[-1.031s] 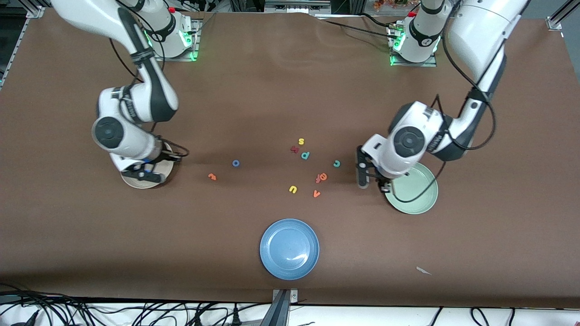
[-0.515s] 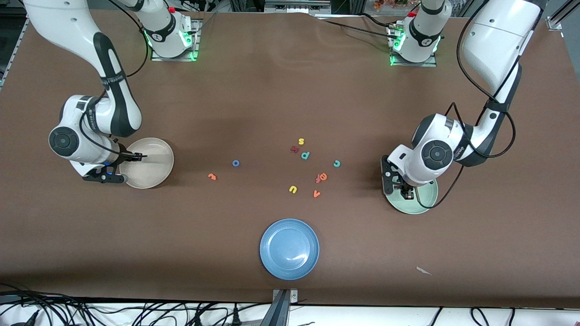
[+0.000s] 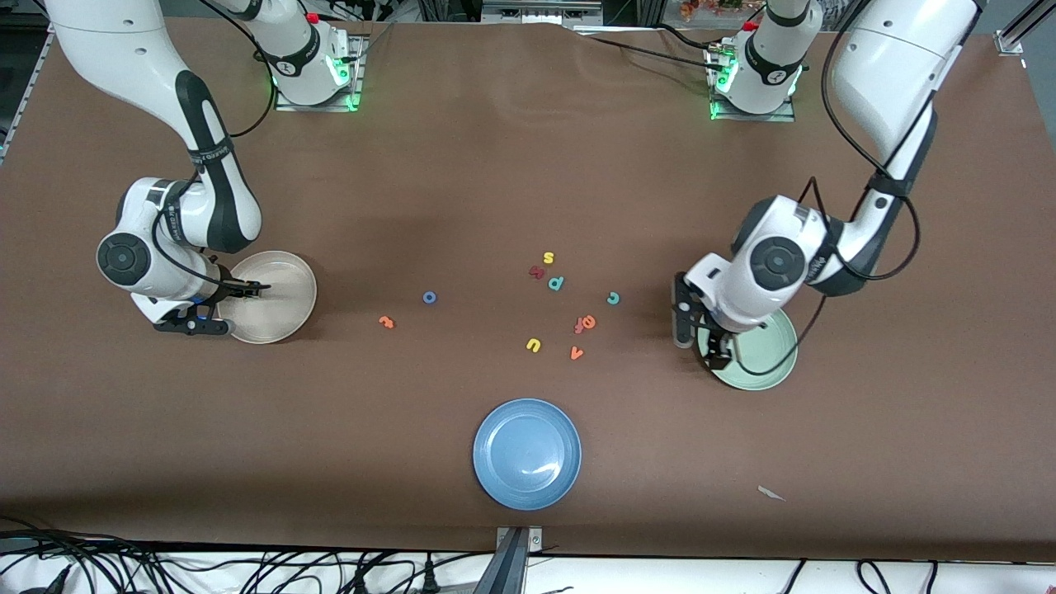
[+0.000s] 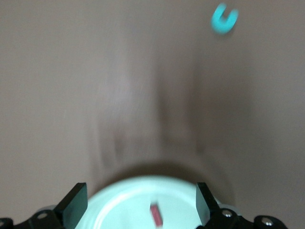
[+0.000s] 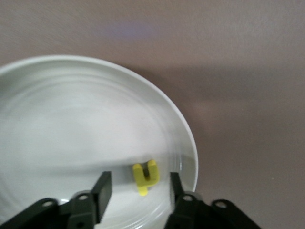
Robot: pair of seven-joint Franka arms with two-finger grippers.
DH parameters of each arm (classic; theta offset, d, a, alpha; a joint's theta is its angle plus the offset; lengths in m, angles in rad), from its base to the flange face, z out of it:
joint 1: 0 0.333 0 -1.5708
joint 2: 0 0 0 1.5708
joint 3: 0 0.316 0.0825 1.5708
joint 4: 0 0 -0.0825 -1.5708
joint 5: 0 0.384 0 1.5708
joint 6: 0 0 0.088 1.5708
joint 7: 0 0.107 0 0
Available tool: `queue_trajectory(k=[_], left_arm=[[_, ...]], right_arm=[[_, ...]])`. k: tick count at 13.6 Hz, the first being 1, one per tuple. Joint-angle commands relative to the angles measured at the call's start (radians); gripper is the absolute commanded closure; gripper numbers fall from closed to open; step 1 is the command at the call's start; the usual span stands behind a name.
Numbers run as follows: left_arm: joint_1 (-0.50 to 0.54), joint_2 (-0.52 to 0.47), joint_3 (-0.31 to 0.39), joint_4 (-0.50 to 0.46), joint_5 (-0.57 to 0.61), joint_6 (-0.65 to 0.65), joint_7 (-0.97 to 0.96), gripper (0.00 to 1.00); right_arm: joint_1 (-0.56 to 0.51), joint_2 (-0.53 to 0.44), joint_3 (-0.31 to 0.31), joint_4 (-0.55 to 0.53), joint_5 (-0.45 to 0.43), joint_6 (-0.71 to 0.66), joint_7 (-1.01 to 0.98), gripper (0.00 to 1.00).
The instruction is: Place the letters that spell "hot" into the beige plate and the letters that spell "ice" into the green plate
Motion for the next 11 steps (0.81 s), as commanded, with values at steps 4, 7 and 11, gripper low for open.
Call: queue_trajectory(k=[4, 7, 11], left_arm=[[-0.123, 0.058, -0.045, -0.01, 0.105, 0.02, -0.078, 0.0], [-0.166, 0.103, -0.045, -0.011, 0.154, 0.097, -0.078, 0.01], [-0.181, 0.117, -0.045, -0.016, 0.2, 0.115, -0.077, 0.22]], right_arm=[[0.009, -0.064, 0.161, 0.08, 0.014, -0.09, 0.263, 0.02], [0.014, -0.029, 0.263, 0.132, 0.004, -0.07, 0.259, 0.01], [0.02, 0.042, 0.323, 0.154, 0.003, 0.011, 0.1, 0.01]])
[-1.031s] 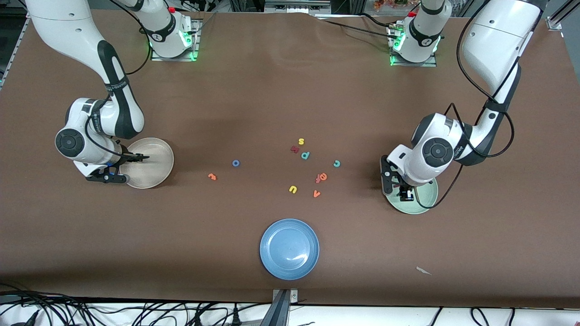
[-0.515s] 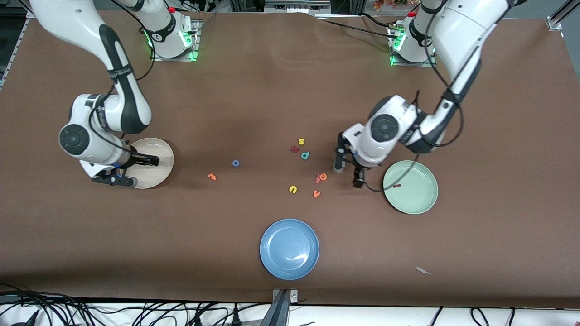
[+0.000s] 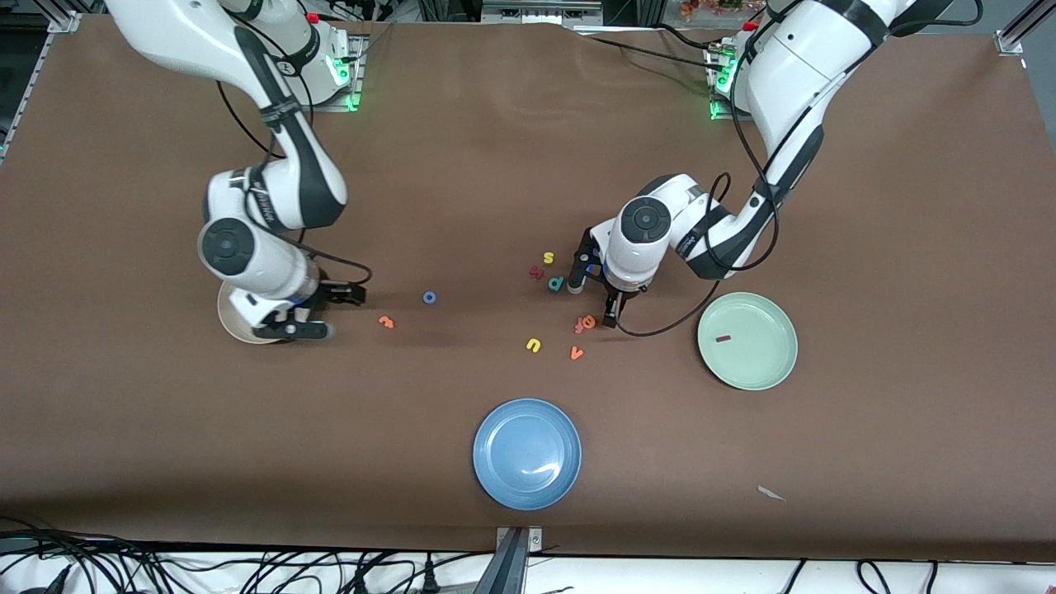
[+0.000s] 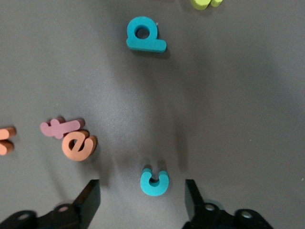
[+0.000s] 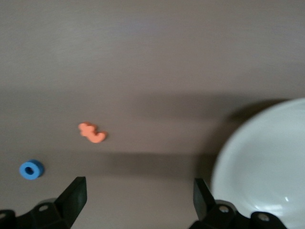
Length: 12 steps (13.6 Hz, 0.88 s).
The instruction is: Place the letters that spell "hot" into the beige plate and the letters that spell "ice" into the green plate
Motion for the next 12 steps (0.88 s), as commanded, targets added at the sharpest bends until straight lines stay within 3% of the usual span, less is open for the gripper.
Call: queue_trajectory(k=[1, 3, 5, 6, 7, 10, 12], left_arm=[[0.003, 0.011, -0.004, -0.007, 0.067, 0.02, -0.009, 0.23], [0.003, 0.009, -0.005, -0.011, 0.07, 0.022, -0.007, 0.41], [0.003, 0.012, -0.004, -0.011, 0.07, 0.022, -0.001, 0.41], [0.003, 0.016, -0.004, -0.011, 0.07, 0.022, -0.001, 0.48], [0.003, 0.016, -0.004, -0.011, 0.082, 0.022, -0.001, 0.63], [0.003, 0.016, -0.005, -0.011, 0.096, 0.022, -0.004, 0.68], [0.006, 0.009, -0.005, -0.007, 0.094, 0.022, -0.006, 0.78]], right_arm=[[-0.006, 0.06, 0.017, 0.027, 0.001, 0.066, -0.185, 0.01], [0.011, 0.092, 0.019, 0.027, -0.005, 0.15, -0.233, 0.01], [0.053, 0.124, 0.019, 0.027, -0.005, 0.208, -0.233, 0.01], [0.064, 0.135, 0.019, 0.027, -0.008, 0.221, -0.235, 0.01], [0.067, 0.143, 0.019, 0.024, -0.015, 0.235, -0.256, 0.01], [0.069, 0.16, 0.019, 0.02, -0.022, 0.279, -0.316, 0.01], [0.069, 0.158, 0.017, 0.02, -0.028, 0.296, -0.372, 0.04]])
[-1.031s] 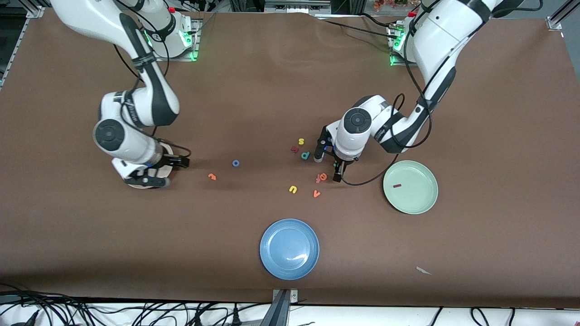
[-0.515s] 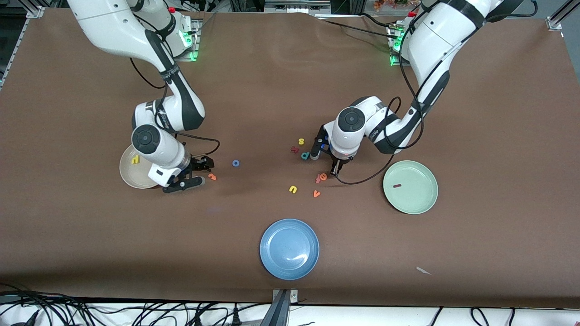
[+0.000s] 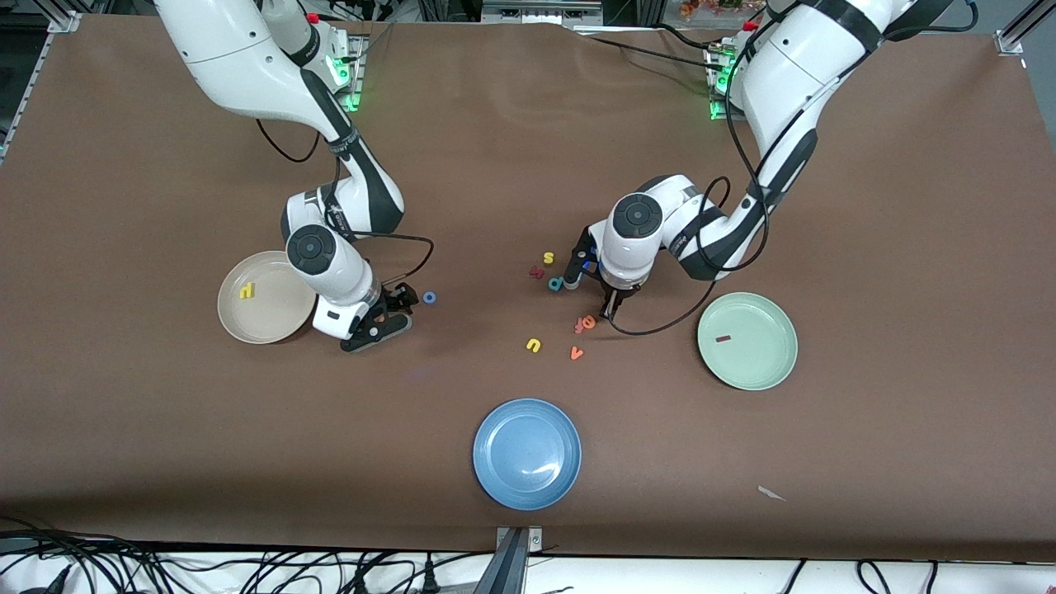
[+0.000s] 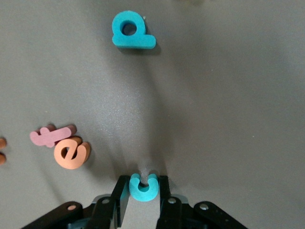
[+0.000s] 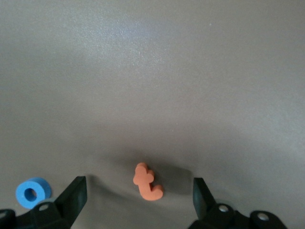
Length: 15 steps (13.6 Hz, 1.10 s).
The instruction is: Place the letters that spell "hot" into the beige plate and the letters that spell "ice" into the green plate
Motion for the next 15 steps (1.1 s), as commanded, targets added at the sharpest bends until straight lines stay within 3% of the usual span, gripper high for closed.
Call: queue_trajectory(k=[1, 3, 4, 7, 10, 14, 15], left_arm=[[0.014, -0.012, 0.0, -0.001, 0.037, 0.017, -0.007, 0.79], [0.057, -0.076, -0.006, 0.008, 0.02, -0.011, -0.008, 0.79], [0.077, -0.098, -0.012, 0.014, -0.007, -0.041, -0.008, 0.79], [0.131, -0.129, -0.008, 0.031, -0.072, -0.089, 0.0, 0.79], [0.204, -0.168, 0.009, 0.03, -0.075, -0.149, 0.07, 0.8], [0.241, -0.178, 0.115, 0.019, -0.194, -0.155, 0.197, 0.8], [0.243, -0.178, 0.136, 0.017, -0.201, -0.155, 0.223, 0.8]], right_arm=[[-0.006, 0.009, 0.0, 0.012, -0.025, 0.039, -0.069, 0.11], [-0.006, 0.011, 0.0, 0.009, -0.027, 0.045, -0.069, 0.35], [-0.006, 0.011, 0.0, 0.004, -0.027, 0.045, -0.069, 0.43], [-0.009, 0.009, 0.0, -0.005, -0.027, 0.041, -0.069, 0.46], [-0.009, 0.008, -0.002, -0.008, -0.027, 0.04, -0.069, 0.65], [-0.009, 0.008, -0.002, -0.008, -0.027, 0.042, -0.069, 0.87], [-0.009, 0.008, -0.002, -0.008, -0.027, 0.042, -0.069, 0.87]])
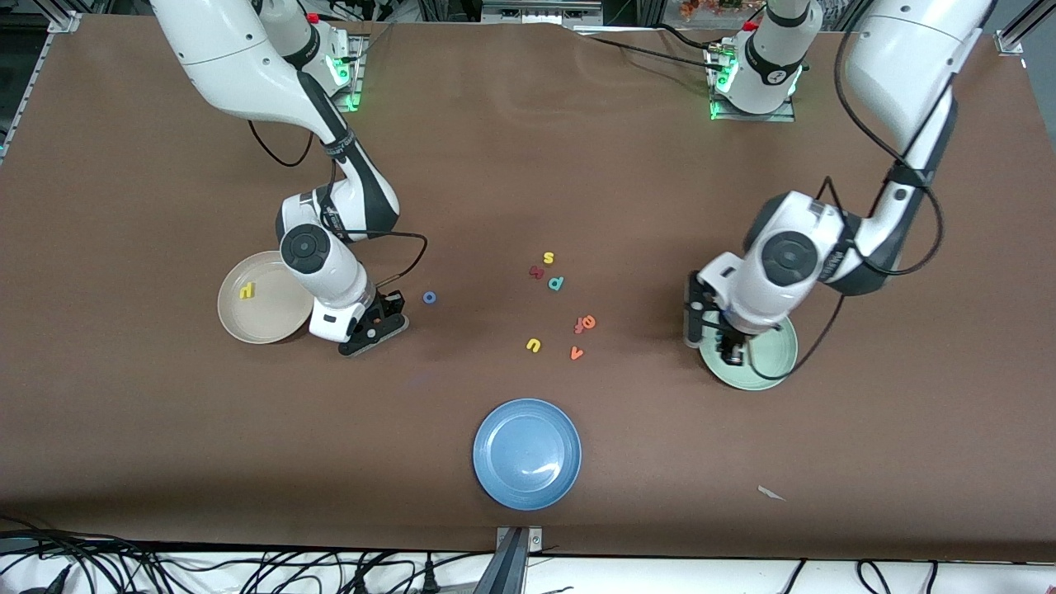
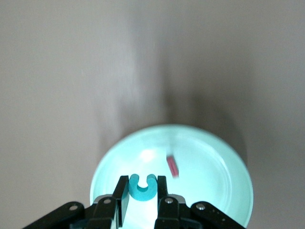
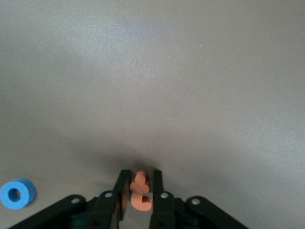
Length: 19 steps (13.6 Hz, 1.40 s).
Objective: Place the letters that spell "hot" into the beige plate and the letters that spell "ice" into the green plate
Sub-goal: 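Carry the orange letter to the beige plate while the left gripper reaches the letters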
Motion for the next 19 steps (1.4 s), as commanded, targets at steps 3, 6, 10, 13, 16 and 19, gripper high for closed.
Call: queue_trajectory(k=[3, 6, 10, 13, 16, 19], left_arm=[[0.001, -0.019, 0.078, -0.042, -0.066, 0.001, 0.068, 0.46], [0.001, -0.03, 0.078, -0.035, -0.073, -0.002, 0.064, 0.0], [-0.014, -0.045, 0.069, -0.024, -0.227, -0.01, -0.016, 0.0], [-0.104, -0.053, 0.075, -0.013, -0.344, -0.01, -0.125, 0.0], [-0.245, -0.038, 0.109, 0.019, -0.381, -0.013, -0.293, 0.0], [-0.336, 0.013, 0.109, 0.028, -0.379, 0.0, -0.34, 0.0]], right_arm=[[-0.003, -0.011, 0.006, -0.007, -0.006, 0.005, -0.007, 0.87], [-0.01, -0.084, -0.037, 0.004, 0.01, -0.114, 0.002, 0.87], [-0.01, -0.183, -0.144, 0.002, 0.013, -0.269, 0.042, 0.87], [-0.011, -0.195, -0.25, -0.022, 0.013, -0.331, 0.033, 0.87], [-0.022, -0.187, -0.29, -0.131, 0.016, -0.245, 0.031, 0.89], [-0.029, -0.171, -0.289, -0.217, 0.027, -0.122, 0.034, 0.88]])
